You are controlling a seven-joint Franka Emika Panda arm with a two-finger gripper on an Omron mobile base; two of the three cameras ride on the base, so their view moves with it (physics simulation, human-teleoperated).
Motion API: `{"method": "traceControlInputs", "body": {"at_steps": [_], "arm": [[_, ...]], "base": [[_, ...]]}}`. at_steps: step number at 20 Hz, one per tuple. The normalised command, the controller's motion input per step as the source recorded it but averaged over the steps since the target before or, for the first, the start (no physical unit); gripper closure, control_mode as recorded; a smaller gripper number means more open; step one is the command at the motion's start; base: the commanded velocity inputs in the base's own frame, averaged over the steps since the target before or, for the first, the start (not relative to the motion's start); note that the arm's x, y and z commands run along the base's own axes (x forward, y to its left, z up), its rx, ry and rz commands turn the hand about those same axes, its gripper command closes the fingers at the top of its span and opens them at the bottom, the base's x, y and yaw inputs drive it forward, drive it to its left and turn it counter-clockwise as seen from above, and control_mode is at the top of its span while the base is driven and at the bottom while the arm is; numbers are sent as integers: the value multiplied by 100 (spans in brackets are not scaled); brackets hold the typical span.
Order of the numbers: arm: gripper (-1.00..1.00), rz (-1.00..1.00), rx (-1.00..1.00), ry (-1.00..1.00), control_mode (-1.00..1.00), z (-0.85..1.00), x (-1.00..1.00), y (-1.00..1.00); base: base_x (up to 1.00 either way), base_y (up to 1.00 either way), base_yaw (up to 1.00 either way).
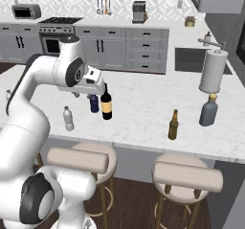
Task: Move the plastic bottles in the middle to the plastics group, and the glass bottles in the middle to the glass group.
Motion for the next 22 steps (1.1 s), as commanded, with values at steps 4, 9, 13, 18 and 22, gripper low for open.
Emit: {"method": "traceControlInputs", "body": {"at_steps": [4, 9, 13, 18, 22], "arm": [[-100, 0, 0, 0, -100, -2, 0, 22], [-100, 9, 0, -6, -100, -13, 0, 94], [-100, 1, 0, -14, -100, 0, -9, 88], [-100, 5, 5, -19, -100, -13, -5, 82], [-100, 1, 0, -10, -100, 0, 39, 56]], "base": [[0, 0, 0], [0, 0, 0], [0, 0, 0], [0, 0, 0], [0, 0, 0]]}}
